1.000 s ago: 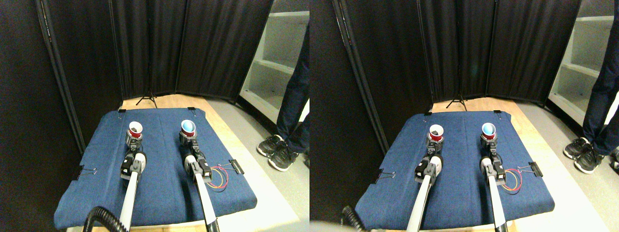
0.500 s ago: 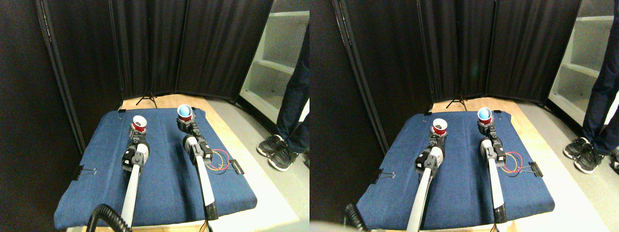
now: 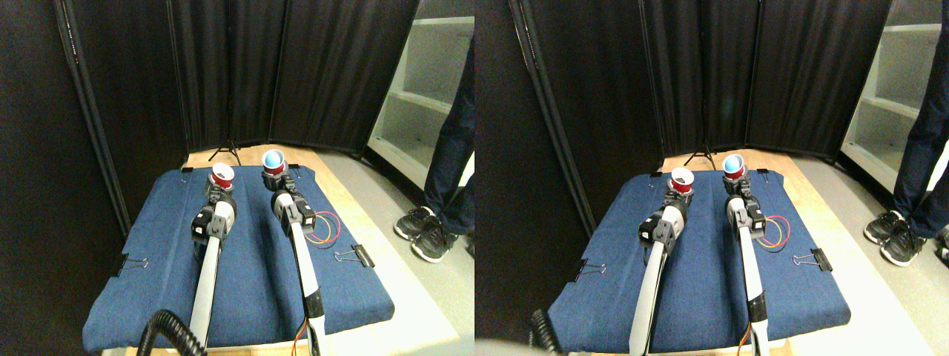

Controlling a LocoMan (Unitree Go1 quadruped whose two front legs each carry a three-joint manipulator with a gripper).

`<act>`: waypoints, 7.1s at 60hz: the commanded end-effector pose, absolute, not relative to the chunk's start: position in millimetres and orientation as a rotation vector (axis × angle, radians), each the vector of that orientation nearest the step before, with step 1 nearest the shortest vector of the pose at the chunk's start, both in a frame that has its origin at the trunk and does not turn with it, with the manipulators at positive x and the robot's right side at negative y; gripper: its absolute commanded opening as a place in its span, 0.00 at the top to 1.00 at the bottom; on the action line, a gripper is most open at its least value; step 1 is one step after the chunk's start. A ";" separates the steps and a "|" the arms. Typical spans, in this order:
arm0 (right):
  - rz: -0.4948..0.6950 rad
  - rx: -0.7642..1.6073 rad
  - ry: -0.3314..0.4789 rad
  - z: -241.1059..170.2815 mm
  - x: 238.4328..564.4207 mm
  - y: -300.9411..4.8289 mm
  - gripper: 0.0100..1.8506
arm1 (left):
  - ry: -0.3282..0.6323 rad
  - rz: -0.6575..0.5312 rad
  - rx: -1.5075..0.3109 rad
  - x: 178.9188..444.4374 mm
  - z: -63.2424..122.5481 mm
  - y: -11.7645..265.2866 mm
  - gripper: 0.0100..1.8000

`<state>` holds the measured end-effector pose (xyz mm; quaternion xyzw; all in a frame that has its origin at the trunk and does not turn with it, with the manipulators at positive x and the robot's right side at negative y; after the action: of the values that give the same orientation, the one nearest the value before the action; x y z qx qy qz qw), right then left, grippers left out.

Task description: Pour (bimanual)

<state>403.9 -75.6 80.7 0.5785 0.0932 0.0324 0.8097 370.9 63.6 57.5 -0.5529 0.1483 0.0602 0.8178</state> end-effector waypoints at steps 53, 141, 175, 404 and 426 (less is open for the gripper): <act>0.218 1.007 0.148 118.4 398.4 -52.5 0.83 | 0.326 0.117 -1.155 380.2 69.9 35.7 0.82; 0.378 0.105 -0.025 125.3 397.1 -20.3 0.83 | 0.366 0.112 -1.183 382.6 70.5 22.8 0.82; 0.126 0.797 0.135 120.1 404.0 -45.4 0.83 | 0.362 0.112 -1.182 381.3 69.0 25.3 0.82; -0.207 1.372 0.390 4.2 392.9 -108.0 0.26 | 0.154 0.512 -1.067 371.2 -0.8 97.0 0.31; -0.116 1.366 0.262 17.8 381.0 -105.4 0.44 | 0.169 0.157 -1.034 344.1 9.4 114.7 0.42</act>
<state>382.6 -108.1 3.1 0.6282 0.1536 -0.0775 0.7588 347.1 109.3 -1.4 -0.5409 0.1042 0.1192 0.8260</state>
